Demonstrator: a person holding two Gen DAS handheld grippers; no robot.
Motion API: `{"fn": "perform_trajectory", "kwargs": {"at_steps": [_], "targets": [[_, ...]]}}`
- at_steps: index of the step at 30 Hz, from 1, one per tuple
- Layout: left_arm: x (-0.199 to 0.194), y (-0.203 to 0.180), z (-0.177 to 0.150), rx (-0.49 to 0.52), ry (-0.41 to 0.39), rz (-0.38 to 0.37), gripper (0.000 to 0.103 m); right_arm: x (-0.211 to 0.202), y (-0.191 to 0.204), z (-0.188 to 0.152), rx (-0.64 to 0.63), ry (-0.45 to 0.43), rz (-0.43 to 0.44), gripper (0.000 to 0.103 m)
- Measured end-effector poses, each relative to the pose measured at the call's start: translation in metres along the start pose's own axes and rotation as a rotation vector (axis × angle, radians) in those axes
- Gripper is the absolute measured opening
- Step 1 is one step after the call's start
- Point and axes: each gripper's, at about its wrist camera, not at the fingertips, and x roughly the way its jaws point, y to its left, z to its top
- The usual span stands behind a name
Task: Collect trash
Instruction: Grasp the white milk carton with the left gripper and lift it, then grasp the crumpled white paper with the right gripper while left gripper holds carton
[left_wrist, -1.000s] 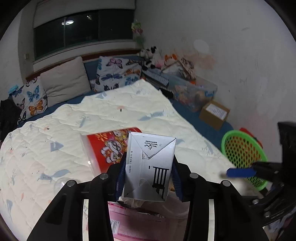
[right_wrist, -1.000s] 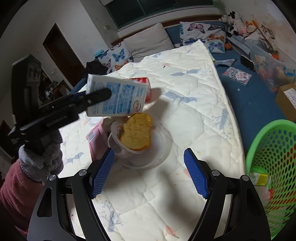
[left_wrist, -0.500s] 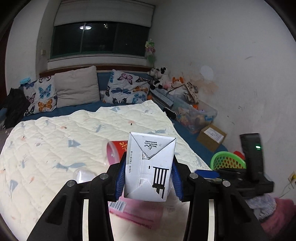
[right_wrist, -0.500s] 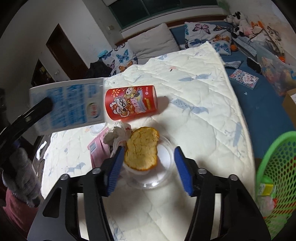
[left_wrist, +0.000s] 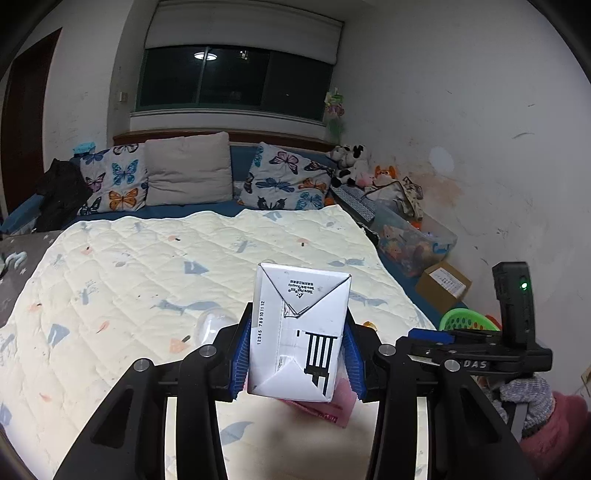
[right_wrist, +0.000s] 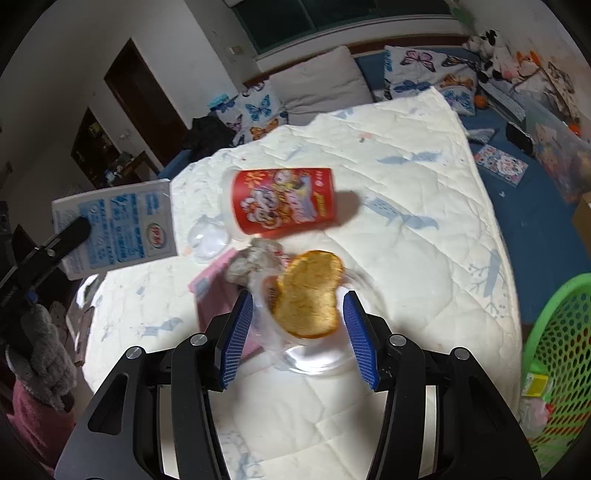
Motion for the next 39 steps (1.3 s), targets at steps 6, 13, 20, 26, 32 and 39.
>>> {"fn": "perform_trajectory", "kwargs": {"at_steps": [6, 13, 20, 26, 32, 39], "targets": [[-0.008, 0.005, -0.008, -0.015, 0.001, 0.009, 0.042, 0.005, 0.019, 0.000, -0.050, 0.010, 0.008, 0.055], [-0.022, 0.013, -0.014, -0.034, -0.015, 0.024, 0.042, 0.017, 0.038, 0.016, -0.098, 0.009, 0.023, 0.055], [-0.030, 0.022, -0.019, -0.057, -0.017, 0.038, 0.042, 0.057, 0.058, 0.035, -0.193, 0.074, -0.003, 0.055], [-0.031, 0.027, -0.021, -0.070, -0.012, 0.038, 0.042, 0.090, 0.067, 0.036, -0.290, 0.141, -0.072, 0.062], [-0.029, 0.027, -0.024, -0.083, -0.006, 0.031, 0.042, 0.111, 0.064, 0.034, -0.325, 0.195, -0.105, 0.060], [-0.028, 0.026, -0.025, -0.084, -0.004, 0.027, 0.042, 0.099, 0.056, 0.034, -0.281, 0.156, -0.085, 0.042]]}}
